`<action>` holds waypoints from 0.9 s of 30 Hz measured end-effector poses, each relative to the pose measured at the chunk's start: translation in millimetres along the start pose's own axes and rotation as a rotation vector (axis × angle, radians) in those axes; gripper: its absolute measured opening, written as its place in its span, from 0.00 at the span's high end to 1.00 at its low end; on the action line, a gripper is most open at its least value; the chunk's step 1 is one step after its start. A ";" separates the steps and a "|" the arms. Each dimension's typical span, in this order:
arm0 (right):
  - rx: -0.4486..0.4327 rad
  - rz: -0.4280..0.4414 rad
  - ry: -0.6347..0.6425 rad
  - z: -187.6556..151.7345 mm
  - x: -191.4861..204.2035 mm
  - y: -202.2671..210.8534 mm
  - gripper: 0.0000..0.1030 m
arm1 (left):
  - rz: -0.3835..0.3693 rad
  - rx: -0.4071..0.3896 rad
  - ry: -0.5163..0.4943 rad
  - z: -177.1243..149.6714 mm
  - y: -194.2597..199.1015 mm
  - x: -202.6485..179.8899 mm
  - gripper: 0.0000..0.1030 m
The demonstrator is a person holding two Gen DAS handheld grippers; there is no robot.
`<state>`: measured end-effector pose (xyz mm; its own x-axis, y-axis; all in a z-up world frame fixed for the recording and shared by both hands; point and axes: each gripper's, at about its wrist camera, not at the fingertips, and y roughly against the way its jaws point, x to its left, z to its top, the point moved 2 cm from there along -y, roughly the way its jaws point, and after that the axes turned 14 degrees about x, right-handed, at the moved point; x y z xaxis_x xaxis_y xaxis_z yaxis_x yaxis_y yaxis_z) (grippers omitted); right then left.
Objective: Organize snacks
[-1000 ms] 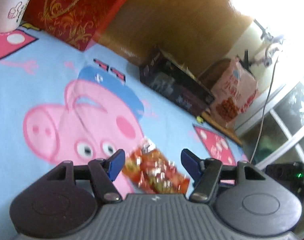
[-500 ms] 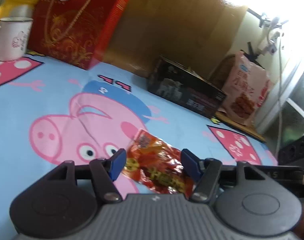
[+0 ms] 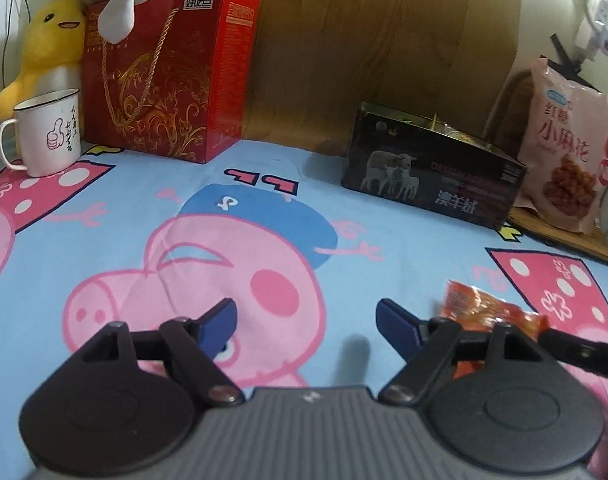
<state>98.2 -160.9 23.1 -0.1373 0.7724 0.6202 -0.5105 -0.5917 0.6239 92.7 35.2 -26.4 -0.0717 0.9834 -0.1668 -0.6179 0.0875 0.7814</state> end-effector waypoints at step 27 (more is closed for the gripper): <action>-0.029 0.060 -0.081 -1.4 -11.5 2.6 0.50 | 0.105 0.023 -0.079 3.3 -10.6 -14.8 0.18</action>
<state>97.2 -171.0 16.9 -0.0999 0.7141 0.6929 -0.5279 -0.6283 0.5714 102.9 20.2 -30.2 -0.0727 0.9967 -0.0361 -0.5924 -0.0140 0.8055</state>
